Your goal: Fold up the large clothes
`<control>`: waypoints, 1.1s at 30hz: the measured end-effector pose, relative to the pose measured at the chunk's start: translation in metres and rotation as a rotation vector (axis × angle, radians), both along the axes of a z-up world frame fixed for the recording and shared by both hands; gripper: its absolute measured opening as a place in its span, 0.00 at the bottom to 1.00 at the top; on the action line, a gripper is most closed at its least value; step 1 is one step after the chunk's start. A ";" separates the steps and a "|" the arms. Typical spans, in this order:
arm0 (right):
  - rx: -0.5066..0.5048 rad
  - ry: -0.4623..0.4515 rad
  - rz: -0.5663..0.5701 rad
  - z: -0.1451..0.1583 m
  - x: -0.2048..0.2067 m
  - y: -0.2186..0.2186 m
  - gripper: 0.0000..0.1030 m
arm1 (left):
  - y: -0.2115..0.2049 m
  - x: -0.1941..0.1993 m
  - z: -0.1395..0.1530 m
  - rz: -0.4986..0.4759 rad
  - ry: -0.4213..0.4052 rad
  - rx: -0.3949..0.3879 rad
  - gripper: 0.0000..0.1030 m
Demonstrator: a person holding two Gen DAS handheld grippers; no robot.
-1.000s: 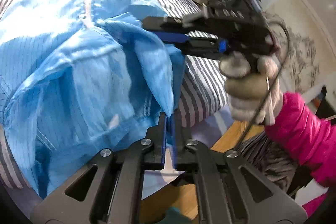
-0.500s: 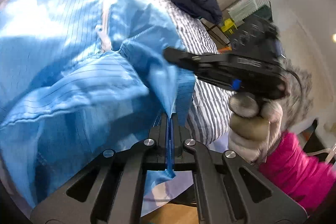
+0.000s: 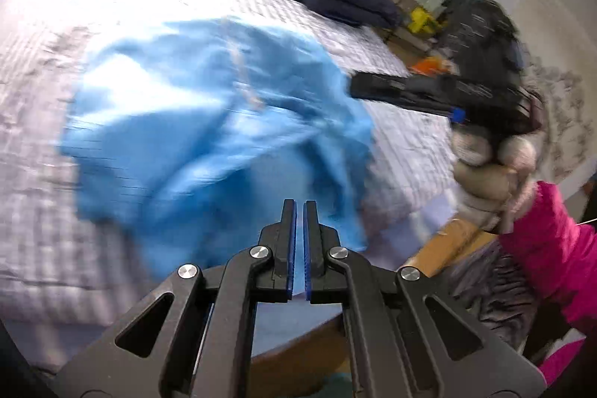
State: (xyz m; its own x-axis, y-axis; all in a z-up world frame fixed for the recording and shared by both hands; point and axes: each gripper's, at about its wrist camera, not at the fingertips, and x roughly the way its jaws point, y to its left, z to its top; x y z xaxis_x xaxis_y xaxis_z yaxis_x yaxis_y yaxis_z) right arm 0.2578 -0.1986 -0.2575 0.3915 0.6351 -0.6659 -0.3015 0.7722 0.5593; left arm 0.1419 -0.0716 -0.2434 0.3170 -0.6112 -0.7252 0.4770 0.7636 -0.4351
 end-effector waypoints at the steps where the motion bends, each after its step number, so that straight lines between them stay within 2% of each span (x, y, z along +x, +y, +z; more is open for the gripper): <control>1: -0.012 -0.024 0.031 0.003 -0.005 0.009 0.24 | 0.010 0.002 0.000 0.019 0.006 0.013 0.00; 2: -0.035 -0.044 0.055 0.007 -0.010 0.018 0.27 | 0.018 0.004 0.000 0.037 0.012 0.015 0.00; 5: -0.152 -0.086 0.180 0.006 -0.016 0.052 0.28 | 0.029 0.001 -0.002 0.054 0.007 0.030 0.00; 7: -0.161 -0.046 0.253 -0.003 -0.014 0.065 0.27 | 0.035 -0.006 -0.003 0.055 -0.004 0.046 0.00; 10: -0.161 -0.030 0.277 -0.010 -0.010 0.075 0.27 | 0.029 0.000 -0.009 0.063 -0.021 0.093 0.13; 11: -0.126 -0.011 0.290 -0.013 -0.005 0.082 0.27 | 0.029 0.002 -0.012 0.070 -0.012 0.091 0.13; 14: -0.079 -0.010 0.259 -0.015 0.014 0.091 0.27 | 0.034 0.010 -0.015 0.099 0.006 0.077 0.13; 16: -0.058 0.000 0.220 -0.014 0.026 0.098 0.27 | 0.031 0.013 -0.016 0.107 -0.015 0.090 0.20; 18: -0.115 0.003 0.194 -0.018 0.039 0.107 0.27 | 0.028 0.014 -0.016 0.101 -0.049 0.127 0.29; 19: -0.161 -0.004 0.196 -0.021 0.043 0.112 0.27 | 0.025 0.015 -0.018 0.095 -0.059 0.145 0.30; 21: -0.218 0.003 0.191 -0.025 0.045 0.119 0.27 | 0.018 0.014 -0.024 0.066 -0.069 0.192 0.30; 25: -0.167 0.023 0.173 -0.014 0.039 0.108 0.37 | 0.008 0.010 -0.034 0.022 -0.089 0.254 0.31; 28: -0.128 0.032 0.167 -0.002 0.025 0.098 0.45 | 0.003 0.008 -0.037 0.012 -0.136 0.300 0.31; 31: -0.112 0.021 0.160 -0.002 0.022 0.096 0.45 | 0.002 0.013 -0.037 0.015 -0.130 0.281 0.31; 33: -0.110 0.017 0.175 -0.001 0.024 0.098 0.37 | 0.005 0.014 -0.033 0.027 -0.134 0.262 0.30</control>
State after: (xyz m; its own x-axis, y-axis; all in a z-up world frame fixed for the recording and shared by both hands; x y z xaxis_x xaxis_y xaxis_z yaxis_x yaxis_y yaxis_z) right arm 0.2817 -0.1003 -0.2589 0.2690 0.6157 -0.7406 -0.4277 0.7653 0.4809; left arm 0.1563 -0.0669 -0.2764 0.4338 -0.3986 -0.8080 0.4948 0.8549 -0.1560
